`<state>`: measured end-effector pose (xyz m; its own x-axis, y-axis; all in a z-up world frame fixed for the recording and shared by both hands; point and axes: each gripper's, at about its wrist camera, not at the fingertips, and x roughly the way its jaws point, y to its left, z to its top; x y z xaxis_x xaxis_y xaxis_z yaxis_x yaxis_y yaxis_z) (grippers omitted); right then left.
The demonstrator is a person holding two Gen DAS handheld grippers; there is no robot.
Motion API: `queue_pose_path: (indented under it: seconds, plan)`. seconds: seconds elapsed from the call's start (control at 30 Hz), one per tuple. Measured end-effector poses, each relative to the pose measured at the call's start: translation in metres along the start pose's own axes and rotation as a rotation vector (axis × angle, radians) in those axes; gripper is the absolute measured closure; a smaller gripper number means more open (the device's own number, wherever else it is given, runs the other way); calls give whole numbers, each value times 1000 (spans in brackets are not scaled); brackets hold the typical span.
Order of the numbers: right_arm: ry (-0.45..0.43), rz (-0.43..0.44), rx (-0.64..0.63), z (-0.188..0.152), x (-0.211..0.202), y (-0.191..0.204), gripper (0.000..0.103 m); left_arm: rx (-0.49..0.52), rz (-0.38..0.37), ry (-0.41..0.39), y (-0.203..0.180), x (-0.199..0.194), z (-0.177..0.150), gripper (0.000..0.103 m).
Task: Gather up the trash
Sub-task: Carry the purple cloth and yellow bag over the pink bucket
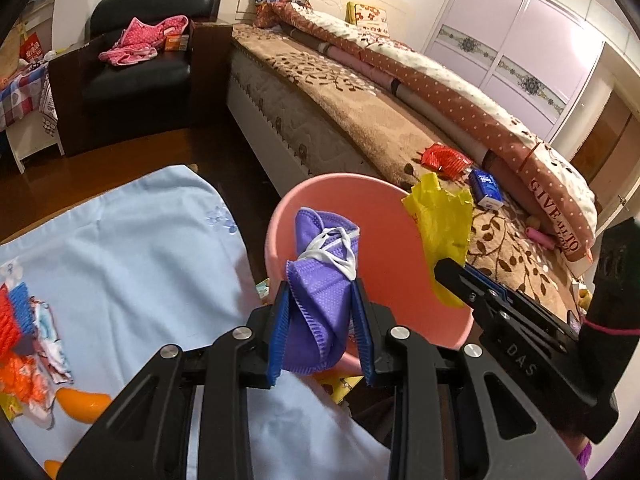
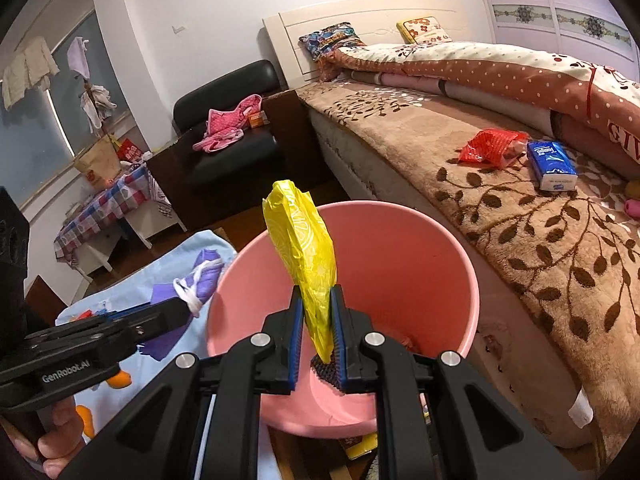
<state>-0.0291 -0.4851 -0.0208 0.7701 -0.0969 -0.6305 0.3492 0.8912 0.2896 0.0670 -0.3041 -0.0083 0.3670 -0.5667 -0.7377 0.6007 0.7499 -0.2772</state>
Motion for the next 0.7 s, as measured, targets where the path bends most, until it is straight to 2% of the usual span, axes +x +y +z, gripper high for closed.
queue_pose_path:
  seconds: [0.7]
  plan:
    - [49, -44, 6, -5, 28, -9, 89, 26, 12, 62, -11, 44, 8, 73]
